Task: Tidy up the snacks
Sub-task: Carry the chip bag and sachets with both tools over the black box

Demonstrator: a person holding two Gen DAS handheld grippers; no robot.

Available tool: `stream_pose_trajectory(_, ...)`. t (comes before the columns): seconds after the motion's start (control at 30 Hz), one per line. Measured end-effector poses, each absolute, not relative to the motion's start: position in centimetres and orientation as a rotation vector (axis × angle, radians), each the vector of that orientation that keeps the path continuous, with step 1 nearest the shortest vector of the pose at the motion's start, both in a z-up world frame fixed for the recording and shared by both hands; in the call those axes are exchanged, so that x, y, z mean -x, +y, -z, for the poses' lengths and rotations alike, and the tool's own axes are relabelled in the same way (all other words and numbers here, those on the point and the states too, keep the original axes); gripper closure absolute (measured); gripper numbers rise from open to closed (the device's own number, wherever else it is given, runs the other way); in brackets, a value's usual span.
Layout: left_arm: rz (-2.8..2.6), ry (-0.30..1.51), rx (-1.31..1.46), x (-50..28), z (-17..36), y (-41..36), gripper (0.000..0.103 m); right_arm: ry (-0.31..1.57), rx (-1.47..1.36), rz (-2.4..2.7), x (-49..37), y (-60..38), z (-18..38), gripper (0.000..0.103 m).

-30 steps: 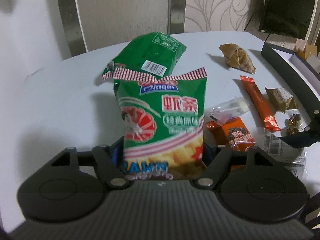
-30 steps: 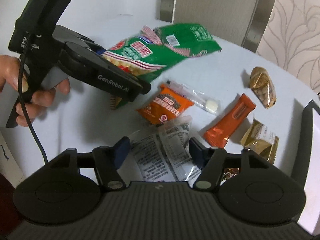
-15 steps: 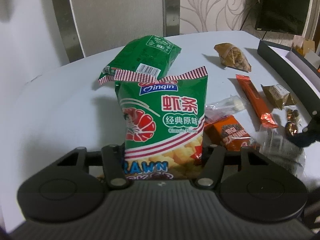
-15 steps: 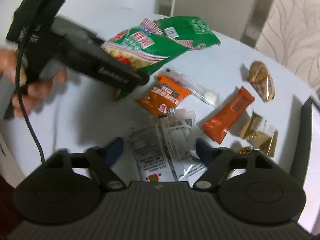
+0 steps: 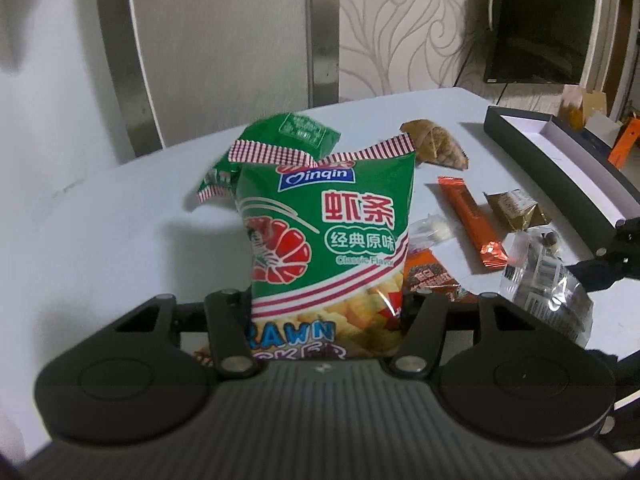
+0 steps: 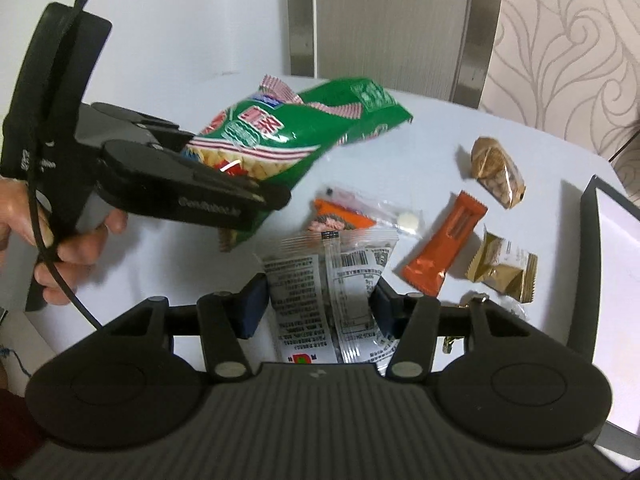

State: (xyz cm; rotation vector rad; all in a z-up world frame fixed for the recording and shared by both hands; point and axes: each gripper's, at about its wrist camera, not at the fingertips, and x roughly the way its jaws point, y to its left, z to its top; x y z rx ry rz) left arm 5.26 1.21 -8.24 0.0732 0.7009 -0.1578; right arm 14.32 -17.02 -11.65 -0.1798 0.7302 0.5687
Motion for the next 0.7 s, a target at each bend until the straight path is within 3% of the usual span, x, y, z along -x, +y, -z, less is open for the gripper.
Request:
stream_pose_trajectory(0.37, 0.293, 0.658, -0.108, -5.7, 5.8, 1.2, 0.043, 0.685, 0.118, -0.463, -11.9, -16.6, 8.5, 0.043)
stream_pose_trajectory(0.7, 0.457, 0.601, -0.135, -9.2, 3.7, -8.1, 0.042, 0.661, 0.062, -0.279, -11.2, -23.3, 6.6, 0.043)
